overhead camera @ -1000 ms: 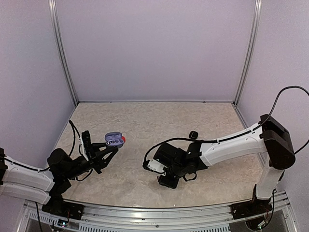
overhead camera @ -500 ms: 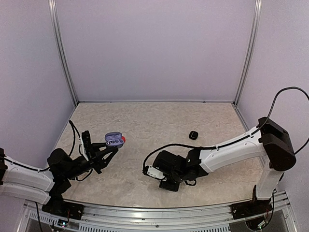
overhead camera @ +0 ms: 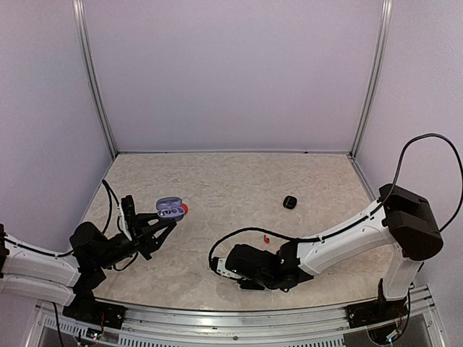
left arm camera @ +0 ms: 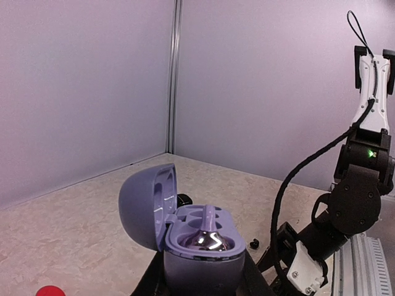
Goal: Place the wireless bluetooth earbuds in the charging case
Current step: Adjust the right earbud at the center of the board.
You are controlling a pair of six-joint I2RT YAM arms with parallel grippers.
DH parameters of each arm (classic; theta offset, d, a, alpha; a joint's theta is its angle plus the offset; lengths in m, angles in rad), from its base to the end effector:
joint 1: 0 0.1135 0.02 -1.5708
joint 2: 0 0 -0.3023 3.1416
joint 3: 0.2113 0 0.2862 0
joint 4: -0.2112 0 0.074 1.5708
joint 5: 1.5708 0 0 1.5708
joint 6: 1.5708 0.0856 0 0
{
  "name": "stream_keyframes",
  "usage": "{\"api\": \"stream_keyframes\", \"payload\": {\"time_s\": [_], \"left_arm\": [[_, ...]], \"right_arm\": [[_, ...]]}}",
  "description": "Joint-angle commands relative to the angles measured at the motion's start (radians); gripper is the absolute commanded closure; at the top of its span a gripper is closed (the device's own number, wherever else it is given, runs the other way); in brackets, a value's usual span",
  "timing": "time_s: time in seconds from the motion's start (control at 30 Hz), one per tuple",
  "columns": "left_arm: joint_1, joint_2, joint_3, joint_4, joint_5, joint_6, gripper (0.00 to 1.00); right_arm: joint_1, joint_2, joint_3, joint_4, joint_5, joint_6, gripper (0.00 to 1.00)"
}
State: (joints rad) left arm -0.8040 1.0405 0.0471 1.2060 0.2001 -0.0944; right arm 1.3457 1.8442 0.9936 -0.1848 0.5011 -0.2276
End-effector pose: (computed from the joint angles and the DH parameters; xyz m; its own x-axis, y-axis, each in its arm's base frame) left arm 0.1435 -0.1735 0.2059 0.0666 -0.2022 -0.9771 0.8506 0.5233 -0.0504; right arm 0.1310 0.3879 0.1056 -0.0065 -0.9148 -0.4039 -0.8229 0.2343 -0.5176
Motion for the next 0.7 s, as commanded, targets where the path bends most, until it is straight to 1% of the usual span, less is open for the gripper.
{"api": "stream_keyframes", "payload": {"time_s": [0.0,0.07,0.23,0.33,0.67], "left_arm": [[0.005,-0.01,0.001,0.003,-0.011,0.018,1.0],[0.005,-0.014,0.002,-0.001,-0.014,0.021,1.0],[0.005,-0.012,0.004,-0.003,-0.014,0.022,1.0],[0.005,-0.007,0.005,0.0,-0.014,0.022,1.0],[0.005,0.001,0.007,0.003,-0.012,0.022,1.0]], "right_arm": [[0.017,0.049,-0.044,0.092,0.043,-0.065,0.6],[0.019,0.057,-0.056,0.114,0.05,-0.073,0.62],[0.021,0.05,-0.064,0.156,0.068,-0.088,0.72],[0.021,0.049,-0.062,0.154,0.086,-0.092,0.78],[0.012,0.015,-0.072,0.146,0.108,-0.059,0.95]]}}
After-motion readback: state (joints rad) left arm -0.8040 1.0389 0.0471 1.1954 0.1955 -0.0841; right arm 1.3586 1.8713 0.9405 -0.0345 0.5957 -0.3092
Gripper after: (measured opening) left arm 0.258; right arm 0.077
